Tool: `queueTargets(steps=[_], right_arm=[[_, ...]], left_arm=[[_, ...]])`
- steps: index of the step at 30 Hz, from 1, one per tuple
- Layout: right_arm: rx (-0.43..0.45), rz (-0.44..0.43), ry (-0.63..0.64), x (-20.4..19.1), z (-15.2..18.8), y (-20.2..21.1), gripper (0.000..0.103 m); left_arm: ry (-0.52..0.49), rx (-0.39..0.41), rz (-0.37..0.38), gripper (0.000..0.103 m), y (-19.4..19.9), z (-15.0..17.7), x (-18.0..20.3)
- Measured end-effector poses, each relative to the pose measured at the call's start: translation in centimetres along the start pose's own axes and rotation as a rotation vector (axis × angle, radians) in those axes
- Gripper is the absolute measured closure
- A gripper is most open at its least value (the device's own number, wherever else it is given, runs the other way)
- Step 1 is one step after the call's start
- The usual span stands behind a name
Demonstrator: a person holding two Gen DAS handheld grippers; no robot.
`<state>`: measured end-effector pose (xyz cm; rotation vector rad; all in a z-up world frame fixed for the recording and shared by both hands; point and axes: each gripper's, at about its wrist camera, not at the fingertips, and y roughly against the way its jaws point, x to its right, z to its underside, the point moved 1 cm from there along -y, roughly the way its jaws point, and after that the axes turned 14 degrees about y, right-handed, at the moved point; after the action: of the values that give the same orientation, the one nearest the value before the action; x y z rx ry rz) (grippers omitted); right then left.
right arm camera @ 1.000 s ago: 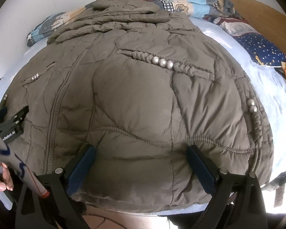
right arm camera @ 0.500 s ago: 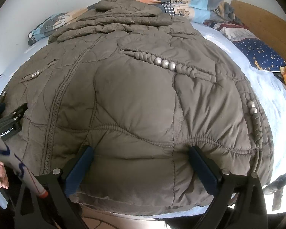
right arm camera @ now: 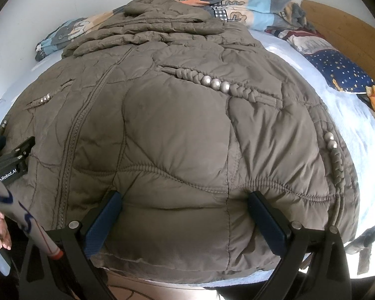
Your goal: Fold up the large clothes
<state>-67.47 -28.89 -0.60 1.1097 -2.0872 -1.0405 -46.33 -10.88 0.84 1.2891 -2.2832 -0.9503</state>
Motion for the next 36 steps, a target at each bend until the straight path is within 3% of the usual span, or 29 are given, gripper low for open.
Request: queueTargets(steps=[21, 29, 31, 36], right_arm=[[0.002, 0.001, 0.001, 0.0, -0.1, 0.0, 0.001], [-0.001, -0.073, -0.011, 0.8, -0.5, 1.1, 0.001], [0.031, -0.071, -0.023, 1.4, -0.7, 2.2, 0.002], [0.157, -0.067, -0.148, 5.5, -1.1, 6.0, 0.004]], left_arm=[[-0.003, -0.003, -0.002, 0.002, 0.0, 0.0, 0.2], [-0.072, -0.092, 0.023, 0.002, 0.9, -1.5, 0.0], [-0.052, -0.107, 0.048, 0.002, 1.4, -2.2, -0.6], [0.107, -0.159, 0.146, 0.002, 3.1, -5.2, -5.5]])
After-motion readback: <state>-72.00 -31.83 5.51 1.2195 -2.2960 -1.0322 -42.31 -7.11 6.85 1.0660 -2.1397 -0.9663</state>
